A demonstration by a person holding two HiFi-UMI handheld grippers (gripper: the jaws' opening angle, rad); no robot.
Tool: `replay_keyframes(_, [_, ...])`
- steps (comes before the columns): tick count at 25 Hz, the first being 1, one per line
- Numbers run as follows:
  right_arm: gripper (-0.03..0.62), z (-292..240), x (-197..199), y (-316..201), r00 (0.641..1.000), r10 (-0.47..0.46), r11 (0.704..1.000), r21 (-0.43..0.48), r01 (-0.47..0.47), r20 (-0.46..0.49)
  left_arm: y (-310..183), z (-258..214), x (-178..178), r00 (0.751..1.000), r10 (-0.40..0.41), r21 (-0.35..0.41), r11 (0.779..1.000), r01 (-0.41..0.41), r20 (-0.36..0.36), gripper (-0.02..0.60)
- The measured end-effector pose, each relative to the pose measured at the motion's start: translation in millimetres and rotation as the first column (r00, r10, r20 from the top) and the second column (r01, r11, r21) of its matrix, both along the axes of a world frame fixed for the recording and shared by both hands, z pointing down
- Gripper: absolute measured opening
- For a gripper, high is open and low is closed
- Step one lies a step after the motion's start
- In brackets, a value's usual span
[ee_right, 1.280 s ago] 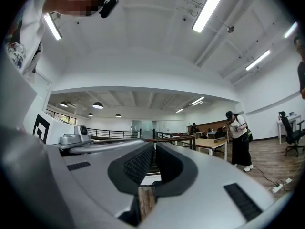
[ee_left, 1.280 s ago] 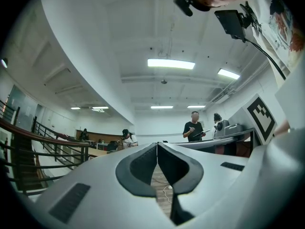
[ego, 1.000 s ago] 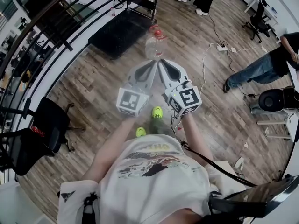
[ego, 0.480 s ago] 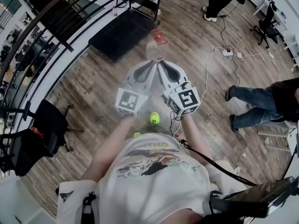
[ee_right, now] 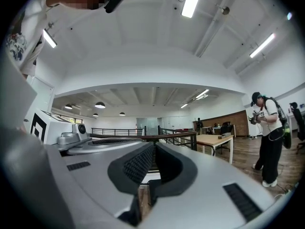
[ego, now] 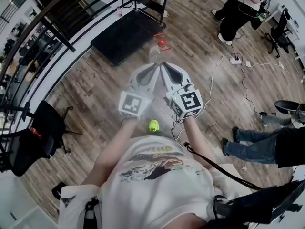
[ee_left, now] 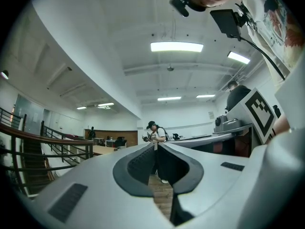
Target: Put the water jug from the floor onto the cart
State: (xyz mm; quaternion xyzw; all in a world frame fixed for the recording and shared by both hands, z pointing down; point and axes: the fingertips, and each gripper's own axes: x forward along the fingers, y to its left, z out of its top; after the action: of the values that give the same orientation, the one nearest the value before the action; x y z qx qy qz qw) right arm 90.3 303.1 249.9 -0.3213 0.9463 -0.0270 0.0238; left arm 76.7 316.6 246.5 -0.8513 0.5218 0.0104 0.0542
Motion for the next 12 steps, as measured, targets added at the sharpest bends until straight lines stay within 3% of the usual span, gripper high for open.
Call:
replay_keyframes(8, [0.021,5,-3,-45,1.0,-0.009,1.0,-0.022,0.009,0.018,-44,-4,-3,0.999,-0.017,0.025,1.0,0.018,-0.032,0.012])
replay_keyframes(12, [0.021,15,-15,-70,1.0,0.003,0.999,-0.034,-0.002,0.012,-69,11,-15,1.0,-0.013,-0.003,1.0,0.013,-0.021,0.012])
